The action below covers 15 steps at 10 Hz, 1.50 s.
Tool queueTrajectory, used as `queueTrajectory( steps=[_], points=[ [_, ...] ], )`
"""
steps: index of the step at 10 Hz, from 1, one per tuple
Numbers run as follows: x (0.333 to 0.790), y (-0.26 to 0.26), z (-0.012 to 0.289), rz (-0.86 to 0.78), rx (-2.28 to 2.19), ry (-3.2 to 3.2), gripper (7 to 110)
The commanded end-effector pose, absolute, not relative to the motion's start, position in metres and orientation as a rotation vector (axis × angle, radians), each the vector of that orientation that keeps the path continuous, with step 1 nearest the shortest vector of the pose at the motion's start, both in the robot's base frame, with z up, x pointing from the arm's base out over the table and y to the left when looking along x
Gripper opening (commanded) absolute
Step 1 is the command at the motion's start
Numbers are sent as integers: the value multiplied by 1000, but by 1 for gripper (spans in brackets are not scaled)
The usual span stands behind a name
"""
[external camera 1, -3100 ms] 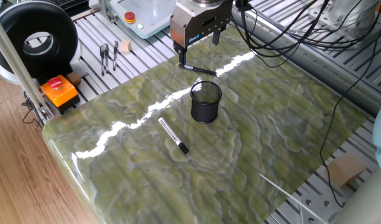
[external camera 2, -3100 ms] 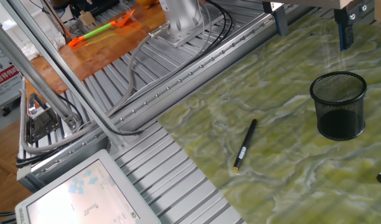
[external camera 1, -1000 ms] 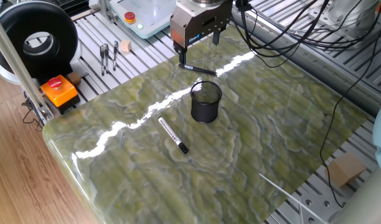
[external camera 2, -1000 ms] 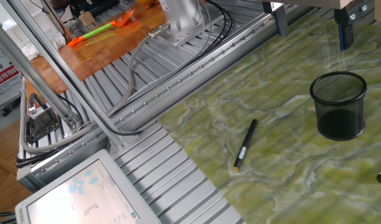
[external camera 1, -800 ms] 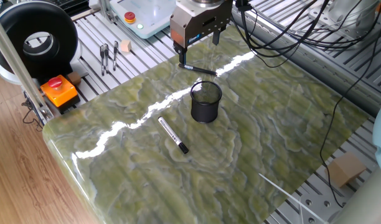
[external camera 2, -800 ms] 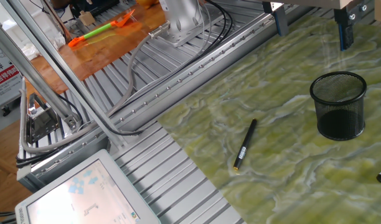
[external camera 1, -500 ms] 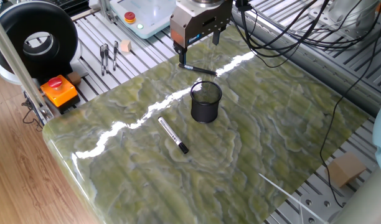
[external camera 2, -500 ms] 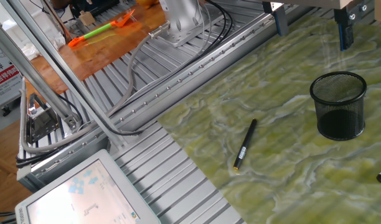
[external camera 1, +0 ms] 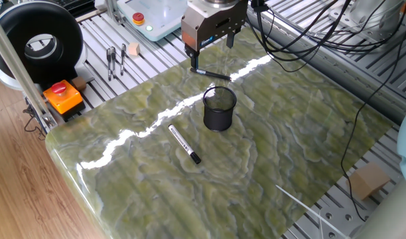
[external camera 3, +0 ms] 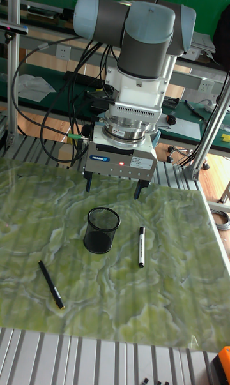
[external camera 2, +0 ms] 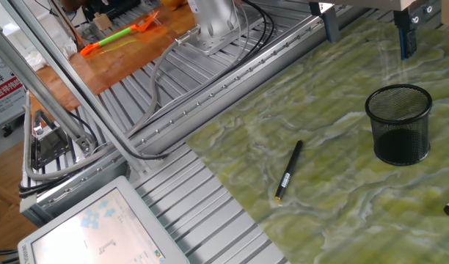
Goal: Put the pen into the pen holder
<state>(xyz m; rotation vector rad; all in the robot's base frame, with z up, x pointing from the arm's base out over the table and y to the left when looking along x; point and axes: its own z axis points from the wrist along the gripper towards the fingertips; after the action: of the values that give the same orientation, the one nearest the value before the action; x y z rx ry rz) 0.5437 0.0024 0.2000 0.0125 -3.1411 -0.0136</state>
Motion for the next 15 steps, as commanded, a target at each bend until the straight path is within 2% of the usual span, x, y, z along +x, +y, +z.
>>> queueTrajectory(
  steps=[1,2,3,15],
  points=[
    [544,5,200,-14,12,-3141,109],
    [601,19,207,-178,-522,-3316,109],
    [601,18,205,-191,-524,-3314,7],
    [593,34,199,-121,-486,-3308,7]
  ],
)
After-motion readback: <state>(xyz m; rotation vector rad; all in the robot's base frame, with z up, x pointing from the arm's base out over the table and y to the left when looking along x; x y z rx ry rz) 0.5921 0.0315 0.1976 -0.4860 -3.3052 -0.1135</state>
